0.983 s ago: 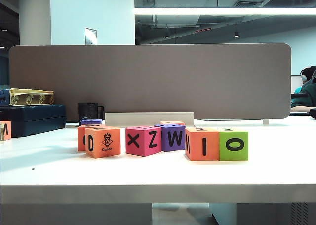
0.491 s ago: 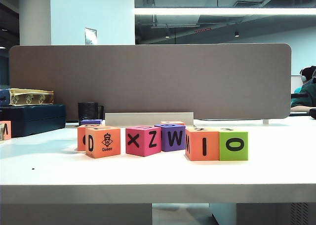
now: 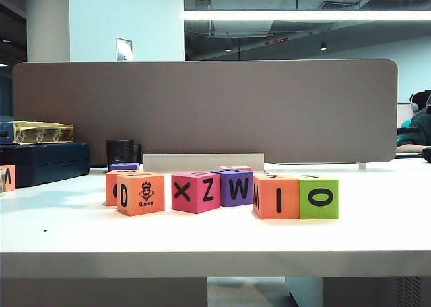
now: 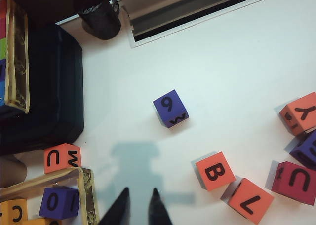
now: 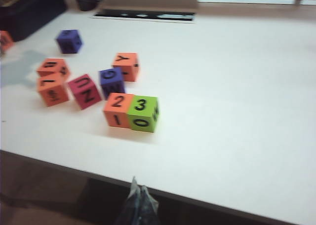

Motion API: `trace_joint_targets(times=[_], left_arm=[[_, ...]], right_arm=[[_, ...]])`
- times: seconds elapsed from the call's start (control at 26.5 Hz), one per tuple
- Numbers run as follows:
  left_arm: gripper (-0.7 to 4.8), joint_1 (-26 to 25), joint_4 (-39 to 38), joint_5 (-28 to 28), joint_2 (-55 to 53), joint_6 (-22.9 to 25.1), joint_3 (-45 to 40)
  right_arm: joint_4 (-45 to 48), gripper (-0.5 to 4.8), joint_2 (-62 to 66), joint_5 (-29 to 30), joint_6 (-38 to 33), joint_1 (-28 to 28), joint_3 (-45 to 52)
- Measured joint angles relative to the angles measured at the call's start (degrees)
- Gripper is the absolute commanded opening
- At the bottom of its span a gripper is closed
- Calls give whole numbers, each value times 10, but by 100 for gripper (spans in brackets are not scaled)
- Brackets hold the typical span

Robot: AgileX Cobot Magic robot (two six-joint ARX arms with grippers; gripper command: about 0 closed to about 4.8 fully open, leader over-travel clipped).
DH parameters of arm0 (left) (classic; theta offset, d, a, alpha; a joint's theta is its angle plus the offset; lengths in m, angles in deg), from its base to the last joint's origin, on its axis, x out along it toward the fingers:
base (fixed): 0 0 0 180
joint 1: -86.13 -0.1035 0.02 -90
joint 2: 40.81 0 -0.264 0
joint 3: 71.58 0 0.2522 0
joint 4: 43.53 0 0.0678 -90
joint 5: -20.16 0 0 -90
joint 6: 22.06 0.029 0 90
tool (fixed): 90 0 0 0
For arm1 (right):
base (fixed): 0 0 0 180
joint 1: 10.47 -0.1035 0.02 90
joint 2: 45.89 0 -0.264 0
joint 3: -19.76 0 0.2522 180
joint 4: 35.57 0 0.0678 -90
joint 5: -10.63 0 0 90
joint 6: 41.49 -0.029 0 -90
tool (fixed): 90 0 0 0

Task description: Select the appropriate blocks from the scattered letter blocks on the table and arrange them in a row to spell out "23".

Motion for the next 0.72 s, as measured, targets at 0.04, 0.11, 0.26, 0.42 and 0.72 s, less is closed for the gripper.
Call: trace_joint_targets(times=[0.04, 0.11, 0.26, 0.42, 0.72], left_arm=[[48, 0, 0, 0, 3, 0, 0], [48, 1, -4, -1, 14, -5, 0], [48, 1, -30, -3, 33, -16, 0], [48, 1, -35, -24, 54, -22, -1], [48, 3, -50, -65, 91, -48, -1]], right_arm=[[0, -1, 0, -3, 0, 0, 1], [0, -1, 0, -5, 2, 0, 5], [0, -1, 0, -5, 2, 0, 12], [1, -1, 0, -5, 2, 0, 14], [0, -1, 0, -5, 2, 0, 28]])
